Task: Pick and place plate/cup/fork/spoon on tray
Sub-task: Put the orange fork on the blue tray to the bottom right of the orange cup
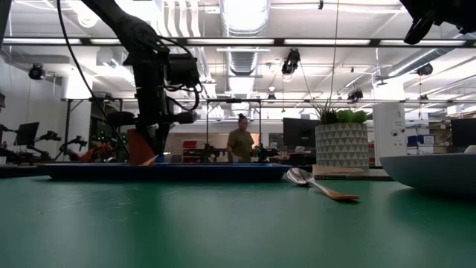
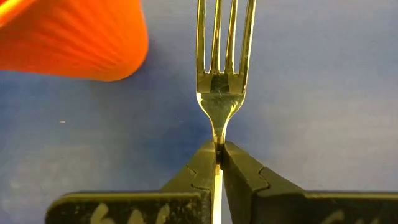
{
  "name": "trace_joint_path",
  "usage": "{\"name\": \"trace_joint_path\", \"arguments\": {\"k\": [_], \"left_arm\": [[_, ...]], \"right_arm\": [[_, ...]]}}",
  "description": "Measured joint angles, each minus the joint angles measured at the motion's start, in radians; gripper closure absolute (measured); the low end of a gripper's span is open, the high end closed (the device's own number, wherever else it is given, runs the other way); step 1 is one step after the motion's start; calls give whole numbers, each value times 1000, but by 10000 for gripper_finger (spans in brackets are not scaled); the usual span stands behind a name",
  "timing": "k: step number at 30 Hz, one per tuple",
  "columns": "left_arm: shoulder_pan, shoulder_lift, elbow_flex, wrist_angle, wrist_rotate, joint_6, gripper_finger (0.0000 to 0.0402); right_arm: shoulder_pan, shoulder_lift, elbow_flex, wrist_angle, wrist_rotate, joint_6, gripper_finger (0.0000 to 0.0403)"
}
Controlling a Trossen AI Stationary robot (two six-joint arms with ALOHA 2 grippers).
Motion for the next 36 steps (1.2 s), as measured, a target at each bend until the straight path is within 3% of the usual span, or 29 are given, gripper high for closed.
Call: {"name": "trace_joint_path", "arguments": {"k": [10, 36], "left_arm": [[0, 0, -56, 67, -11, -6, 398], [15, 0, -59, 157, -19, 46, 398]], "right_arm": [[0, 0, 0, 0, 0, -2, 385], [0, 0, -1, 0, 0, -2, 385]]}}
